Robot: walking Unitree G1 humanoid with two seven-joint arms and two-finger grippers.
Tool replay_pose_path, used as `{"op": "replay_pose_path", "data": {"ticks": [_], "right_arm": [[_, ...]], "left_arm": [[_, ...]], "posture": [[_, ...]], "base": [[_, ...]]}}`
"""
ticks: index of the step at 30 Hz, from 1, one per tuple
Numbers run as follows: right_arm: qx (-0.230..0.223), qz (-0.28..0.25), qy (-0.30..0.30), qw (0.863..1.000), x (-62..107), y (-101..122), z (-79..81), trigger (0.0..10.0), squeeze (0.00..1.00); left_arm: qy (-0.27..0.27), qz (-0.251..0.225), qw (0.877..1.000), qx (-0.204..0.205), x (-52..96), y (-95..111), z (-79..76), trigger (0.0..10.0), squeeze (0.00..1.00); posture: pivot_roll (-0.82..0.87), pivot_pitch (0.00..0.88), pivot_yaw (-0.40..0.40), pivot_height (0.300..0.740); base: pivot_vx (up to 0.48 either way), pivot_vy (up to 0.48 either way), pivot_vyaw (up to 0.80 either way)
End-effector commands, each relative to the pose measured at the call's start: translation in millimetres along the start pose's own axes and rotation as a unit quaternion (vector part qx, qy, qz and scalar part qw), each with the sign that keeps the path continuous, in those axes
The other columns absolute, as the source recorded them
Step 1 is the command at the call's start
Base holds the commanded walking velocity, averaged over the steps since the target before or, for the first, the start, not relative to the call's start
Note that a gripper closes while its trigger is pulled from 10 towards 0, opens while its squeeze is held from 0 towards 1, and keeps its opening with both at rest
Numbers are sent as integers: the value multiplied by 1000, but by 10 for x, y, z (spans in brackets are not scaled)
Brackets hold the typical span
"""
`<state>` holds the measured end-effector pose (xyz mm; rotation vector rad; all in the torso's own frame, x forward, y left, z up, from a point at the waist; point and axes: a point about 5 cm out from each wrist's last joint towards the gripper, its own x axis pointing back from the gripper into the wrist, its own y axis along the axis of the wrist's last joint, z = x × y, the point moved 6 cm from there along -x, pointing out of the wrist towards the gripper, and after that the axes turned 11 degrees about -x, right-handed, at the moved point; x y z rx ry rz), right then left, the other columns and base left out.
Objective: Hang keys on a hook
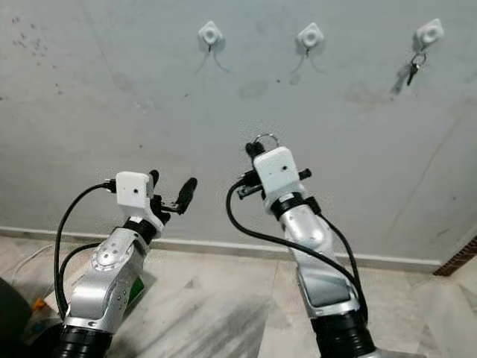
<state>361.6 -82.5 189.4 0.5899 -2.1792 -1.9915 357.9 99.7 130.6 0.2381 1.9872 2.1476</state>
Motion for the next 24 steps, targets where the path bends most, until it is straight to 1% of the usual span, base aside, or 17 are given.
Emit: {"op": "replay_pose_path", "data": {"ticks": [1, 11, 18, 24], "right_arm": [[-1, -7, 7, 1000, -15, 45, 56, 10000, 0], [2, -6, 7, 1000, -35, 52, 38, 10000, 0], [4, -6, 4, 1000, -18, 42, 18, 10000, 0], [6, -4, 3, 1000, -12, 33, 0, 10000, 0]], "left_arm": [[10, 2, 1000, -4, 15, -6, 48, 10000, 0], [11, 1, 1000, -2, -2, 5, 44, 10000, 0], [11, 2, 1000, -1, 1, -5, 41, 10000, 0], [10, 2, 1000, 1, -4, -8, 29, 10000, 0]], "posture": [[-47, 46, 57, 740], [-48, 54, 50, 740], [-48, 56, 51, 740], [-51, 53, 48, 740]], "base": [[0, 0, 0], [0, -352, 0], [0, -374, 0], [0, -451, 0]]}}
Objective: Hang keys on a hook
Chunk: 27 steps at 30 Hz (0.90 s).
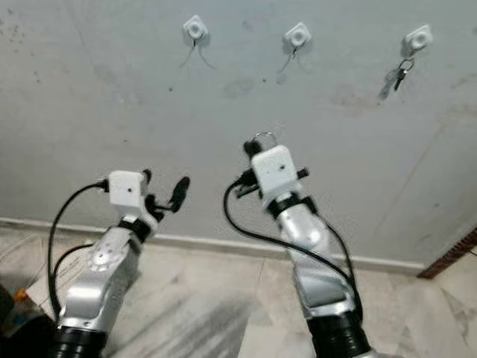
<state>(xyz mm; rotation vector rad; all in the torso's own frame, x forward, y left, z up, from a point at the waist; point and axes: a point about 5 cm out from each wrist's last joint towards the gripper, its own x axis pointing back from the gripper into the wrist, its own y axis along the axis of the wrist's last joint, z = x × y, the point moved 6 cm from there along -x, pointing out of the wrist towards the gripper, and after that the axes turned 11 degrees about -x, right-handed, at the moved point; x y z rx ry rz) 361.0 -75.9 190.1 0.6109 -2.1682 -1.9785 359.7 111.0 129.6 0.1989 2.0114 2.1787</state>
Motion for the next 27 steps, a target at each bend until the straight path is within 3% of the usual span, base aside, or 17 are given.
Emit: {"op": "replay_pose_path", "data": {"ticks": [1, 8, 16, 27], "right_arm": [[7, -3, -7, 1000, 5, 27, -65, 10000, 0], [11, -4, -5, 1000, 0, 38, -75, 10000, 0], [18, -2, -1, 1000, 3, 38, -84, 10000, 0], [42, 11, 33, 999, -55, 37, 15, 10000, 0]], "left_arm": [[-13, -2, 1000, 3, -13, 10, -88, 10000, 0], [-12, -2, 1000, 7, -18, 6, -104, 10000, 0], [-9, -6, 1000, 25, -23, -4, -121, 10000, 0], [-4, -32, 999, 22, -116, 99, -110, 10000, 0]], "posture": [[-52, 52, 47, 740], [-59, 48, 41, 740], [-73, 40, 24, 740], [-85, 19, -74, 740]], "base": [[0, -446, 0], [0, -432, 0], [0, 0, 0], [0, 0, 0]]}}
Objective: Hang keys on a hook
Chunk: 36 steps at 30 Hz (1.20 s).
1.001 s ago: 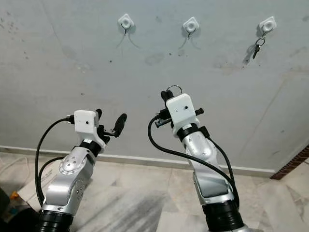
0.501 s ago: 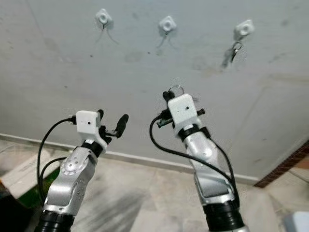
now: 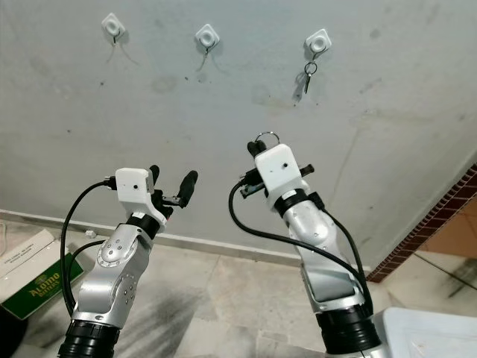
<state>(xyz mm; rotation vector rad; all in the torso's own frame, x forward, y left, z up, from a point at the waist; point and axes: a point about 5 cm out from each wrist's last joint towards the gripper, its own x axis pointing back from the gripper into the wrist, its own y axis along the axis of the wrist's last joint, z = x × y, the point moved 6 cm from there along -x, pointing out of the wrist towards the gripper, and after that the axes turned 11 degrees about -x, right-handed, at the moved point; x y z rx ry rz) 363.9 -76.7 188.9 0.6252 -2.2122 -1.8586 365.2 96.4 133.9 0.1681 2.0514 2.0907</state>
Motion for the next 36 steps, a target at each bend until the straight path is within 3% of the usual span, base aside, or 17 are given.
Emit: {"op": "replay_pose_path", "data": {"ticks": [1, 15, 26, 36], "right_arm": [[9, -4, 13, 1000, -39, 58, 45, 10000, 0], [8, -8, 16, 1000, -44, -9, 97, 10000, 0], [6, -17, 18, 1000, -88, 8, 135, 10000, 0], [6, -19, 15, 1000, -90, 1, 138, 10000, 0]], "left_arm": [[2, -10, 1000, -7, -38, 56, 21, 10000, 0], [18, -3, 1000, -8, 83, -46, 126, 10000, 0], [15, -19, 1000, -10, 54, 57, 172, 10000, 0], [5, -17, 1000, -9, 90, 41, 145, 10000, 0]], "posture": [[-85, 19, -74, 740], [-59, 0, -6, 740], [-42, 9, -1, 740], [-40, 12, 9, 740]], "base": [[0, 0, 0], [0, 0, 0], [0, 0, 0], [292, 128, 0]]}}
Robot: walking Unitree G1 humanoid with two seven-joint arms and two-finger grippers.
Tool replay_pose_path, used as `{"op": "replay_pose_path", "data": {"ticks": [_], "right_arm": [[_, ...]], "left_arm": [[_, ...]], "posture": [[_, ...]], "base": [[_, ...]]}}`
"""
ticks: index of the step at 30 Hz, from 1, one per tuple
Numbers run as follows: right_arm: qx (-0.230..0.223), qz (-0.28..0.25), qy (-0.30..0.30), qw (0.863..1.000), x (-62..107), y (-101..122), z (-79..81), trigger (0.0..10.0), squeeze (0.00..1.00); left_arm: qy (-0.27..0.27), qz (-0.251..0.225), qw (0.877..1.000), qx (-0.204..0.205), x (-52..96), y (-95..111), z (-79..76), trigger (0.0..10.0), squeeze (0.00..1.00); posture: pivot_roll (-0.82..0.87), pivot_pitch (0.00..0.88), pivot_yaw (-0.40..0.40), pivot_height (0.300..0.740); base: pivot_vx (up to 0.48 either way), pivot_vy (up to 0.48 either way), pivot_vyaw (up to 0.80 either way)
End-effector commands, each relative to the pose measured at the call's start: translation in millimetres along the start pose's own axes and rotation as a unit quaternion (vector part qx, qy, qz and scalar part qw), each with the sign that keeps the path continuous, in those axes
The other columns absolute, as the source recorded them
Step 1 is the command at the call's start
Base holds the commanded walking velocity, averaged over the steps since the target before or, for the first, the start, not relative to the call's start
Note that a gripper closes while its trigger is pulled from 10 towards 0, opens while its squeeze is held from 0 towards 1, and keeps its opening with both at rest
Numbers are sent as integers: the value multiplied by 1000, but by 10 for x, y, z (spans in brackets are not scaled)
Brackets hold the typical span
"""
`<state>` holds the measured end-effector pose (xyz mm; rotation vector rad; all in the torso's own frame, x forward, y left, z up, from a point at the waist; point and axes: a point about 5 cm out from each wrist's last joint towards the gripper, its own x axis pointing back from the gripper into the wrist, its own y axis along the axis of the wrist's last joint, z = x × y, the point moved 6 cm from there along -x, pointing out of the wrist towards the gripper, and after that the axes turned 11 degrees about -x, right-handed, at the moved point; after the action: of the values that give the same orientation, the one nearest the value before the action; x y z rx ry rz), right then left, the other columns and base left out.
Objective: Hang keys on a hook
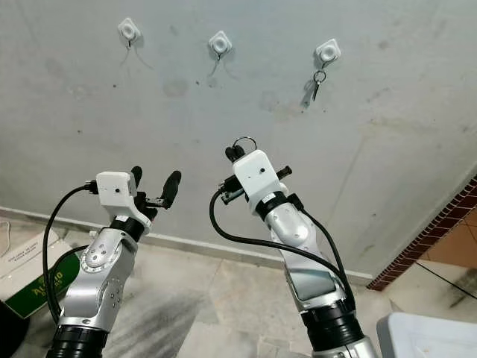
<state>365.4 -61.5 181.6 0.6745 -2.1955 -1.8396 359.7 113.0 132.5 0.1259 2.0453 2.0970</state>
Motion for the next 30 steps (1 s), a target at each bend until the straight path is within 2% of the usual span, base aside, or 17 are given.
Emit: {"op": "replay_pose_path", "data": {"ticks": [1, 30], "right_arm": [[4, -10, -3, 1000, -20, 52, -10, 10000, 0], [9, -11, -17, 1000, -6, 50, -71, 10000, 0]], "left_arm": [[-6, -7, 1000, -4, -3, 52, -3, 10000, 0], [-19, 0, 1000, -5, -22, 22, -63, 10000, 0]], "posture": [[-41, 13, 11, 740], [-47, 18, 16, 740]], "base": [[307, 266, 0], [322, 296, 0]]}}
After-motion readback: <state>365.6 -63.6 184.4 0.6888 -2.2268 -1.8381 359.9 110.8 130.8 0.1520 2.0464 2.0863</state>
